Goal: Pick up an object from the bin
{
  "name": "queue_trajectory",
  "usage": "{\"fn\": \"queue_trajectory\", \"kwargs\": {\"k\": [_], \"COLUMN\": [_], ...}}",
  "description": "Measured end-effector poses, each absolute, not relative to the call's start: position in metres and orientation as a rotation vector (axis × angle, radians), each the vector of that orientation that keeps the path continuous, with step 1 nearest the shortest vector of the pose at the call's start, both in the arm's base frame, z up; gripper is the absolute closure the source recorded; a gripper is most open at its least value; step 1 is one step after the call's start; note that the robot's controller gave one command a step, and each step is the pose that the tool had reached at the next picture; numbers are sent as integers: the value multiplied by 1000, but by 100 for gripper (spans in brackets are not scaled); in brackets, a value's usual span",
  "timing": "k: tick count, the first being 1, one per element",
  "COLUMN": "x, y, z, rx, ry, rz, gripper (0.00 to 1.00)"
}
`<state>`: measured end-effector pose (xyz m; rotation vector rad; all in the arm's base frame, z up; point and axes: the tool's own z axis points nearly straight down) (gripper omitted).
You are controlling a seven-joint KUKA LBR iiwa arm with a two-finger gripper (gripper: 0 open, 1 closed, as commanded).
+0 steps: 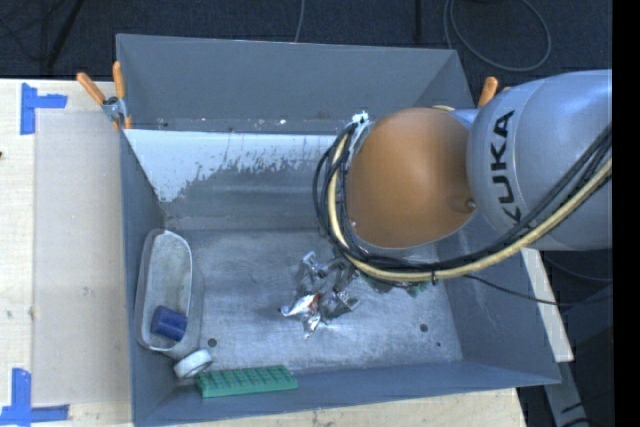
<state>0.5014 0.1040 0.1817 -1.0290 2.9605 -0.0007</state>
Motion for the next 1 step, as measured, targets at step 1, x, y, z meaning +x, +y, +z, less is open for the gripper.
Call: {"fn": "queue_trajectory", "kwargs": {"k": [1], "x": [502], "y": [105], "z": [198], "rx": [-1025], "ry": [2968], "rz": [1], "gripper": [100]}}
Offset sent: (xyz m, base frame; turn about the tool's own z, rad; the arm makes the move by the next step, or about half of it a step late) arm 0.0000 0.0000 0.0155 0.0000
